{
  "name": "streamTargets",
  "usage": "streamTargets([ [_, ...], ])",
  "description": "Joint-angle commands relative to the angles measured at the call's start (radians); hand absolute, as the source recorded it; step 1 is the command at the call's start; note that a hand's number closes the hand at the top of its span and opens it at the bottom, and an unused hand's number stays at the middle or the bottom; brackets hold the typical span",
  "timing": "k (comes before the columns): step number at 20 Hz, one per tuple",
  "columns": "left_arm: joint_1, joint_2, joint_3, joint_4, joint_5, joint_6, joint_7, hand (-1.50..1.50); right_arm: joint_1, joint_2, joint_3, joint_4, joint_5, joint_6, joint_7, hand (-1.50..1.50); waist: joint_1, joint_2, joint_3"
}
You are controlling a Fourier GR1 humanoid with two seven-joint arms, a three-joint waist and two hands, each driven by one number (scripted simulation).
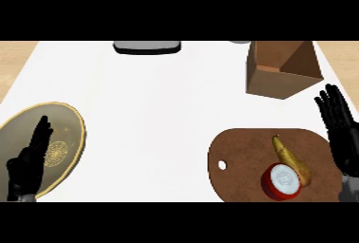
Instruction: Pick the pear from the cutting board and place it in the cardboard box
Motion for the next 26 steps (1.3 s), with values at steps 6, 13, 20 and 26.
streamTargets([
  [6, -0.031, 0.067, -0.054, -0.016, -0.084, -0.04, 0.008, 0.0, 0.143, -0.095, -0.27, -0.025, -0.024, 0.14, -0.639, -1.5, -0.121, -0.012, 0.029],
  [13, -0.074, 0.043, -0.109, -0.022, -0.086, -0.089, 0.052, 0.0, 0.245, 0.007, -0.485, 0.177, -0.063, 0.131, -1.068, -1.5, -0.079, 0.007, 0.025],
  [20, -0.132, 0.039, -0.125, 0.001, -0.112, -0.111, 0.055, 0.0, 0.481, 0.015, -0.513, 0.228, 0.269, -0.03, -1.288, -1.5, -0.036, 0.009, 0.015],
  [26, -0.186, 0.001, -0.154, 0.023, -0.147, -0.114, 0.083, 0.0, 0.686, 0.132, -0.491, 0.037, 0.402, -0.085, -1.251, -1.5, -0.02, 0.006, 0.011],
])
